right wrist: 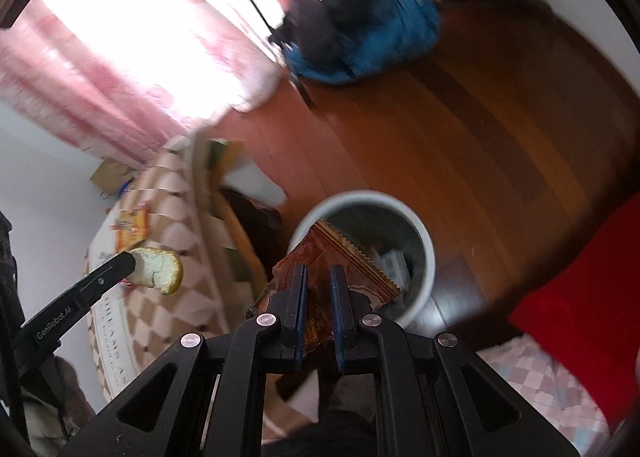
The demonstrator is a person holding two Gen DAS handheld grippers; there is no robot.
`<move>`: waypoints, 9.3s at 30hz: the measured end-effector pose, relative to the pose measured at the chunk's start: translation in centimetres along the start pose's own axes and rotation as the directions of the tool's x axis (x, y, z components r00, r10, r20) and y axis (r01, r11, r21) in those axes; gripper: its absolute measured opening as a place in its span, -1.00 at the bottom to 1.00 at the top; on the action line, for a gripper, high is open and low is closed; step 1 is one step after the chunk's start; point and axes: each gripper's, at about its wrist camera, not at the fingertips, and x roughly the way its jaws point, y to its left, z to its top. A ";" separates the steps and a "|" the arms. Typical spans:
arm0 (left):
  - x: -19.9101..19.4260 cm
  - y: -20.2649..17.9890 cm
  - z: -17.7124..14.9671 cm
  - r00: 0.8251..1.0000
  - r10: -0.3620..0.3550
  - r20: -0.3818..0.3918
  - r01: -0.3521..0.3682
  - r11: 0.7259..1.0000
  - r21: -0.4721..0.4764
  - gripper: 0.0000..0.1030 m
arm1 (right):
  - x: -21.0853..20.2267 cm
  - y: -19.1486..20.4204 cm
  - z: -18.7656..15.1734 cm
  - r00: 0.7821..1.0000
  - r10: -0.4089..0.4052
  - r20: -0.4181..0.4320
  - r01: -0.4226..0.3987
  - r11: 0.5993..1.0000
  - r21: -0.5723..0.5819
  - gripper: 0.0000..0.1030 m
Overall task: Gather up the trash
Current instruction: 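Carry the snack bag and bread slice over the bin and open both tools, then move both open tools back from the bin over the table, then grasp the red chip bag with the right tool while the left tool grasps the milk carton, then carry the red bag and milk carton over the bin and open both tools, then move both open tools back from the bin over the table, then grasp the orange snack bag with the right tool while the left tool grasps the clear lid, then carry the orange bag and clear lid over the bin and open both tools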
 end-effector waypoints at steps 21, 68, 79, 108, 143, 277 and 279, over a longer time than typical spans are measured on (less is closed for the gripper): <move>15.8 -2.8 -0.4 0.956 0.088 -0.280 -0.070 0.995 0.074 0.86 | 15.9 -9.6 -1.7 0.967 -0.001 -0.253 0.037 0.990 0.135 0.62; -13.4 9.1 -4.0 0.952 0.271 0.144 -0.250 0.957 -0.148 0.89 | -8.0 16.7 -4.3 0.998 -0.002 0.060 0.016 0.972 -0.234 1.00; -10.0 30.2 -8.9 0.846 0.531 -0.055 -0.511 0.775 -0.372 0.89 | 10.0 33.5 -6.8 0.976 0.089 -0.198 -0.154 0.926 -0.344 0.94; 3.5 36.4 0.3 0.913 0.359 -0.196 -0.271 0.890 0.367 0.16 | 22.3 38.7 -5.2 0.962 -0.022 -0.271 -0.078 0.933 -0.350 -0.57; -21.7 19.0 -11.7 0.899 0.355 0.258 -0.286 0.920 -0.269 0.04 | -6.6 28.6 -11.4 0.972 0.224 0.066 -0.170 0.870 -0.462 -0.67; 2.7 30.1 -4.2 0.917 0.392 -0.075 -0.397 0.874 -0.279 -0.29 | 20.6 33.6 -4.8 0.959 -0.160 -0.234 0.019 0.860 -0.510 -0.01; 2.3 30.1 -4.4 0.918 0.390 -0.068 -0.393 0.875 -0.284 -0.29 | 20.5 33.0 -5.1 0.962 -0.150 -0.230 0.015 0.865 -0.501 -0.01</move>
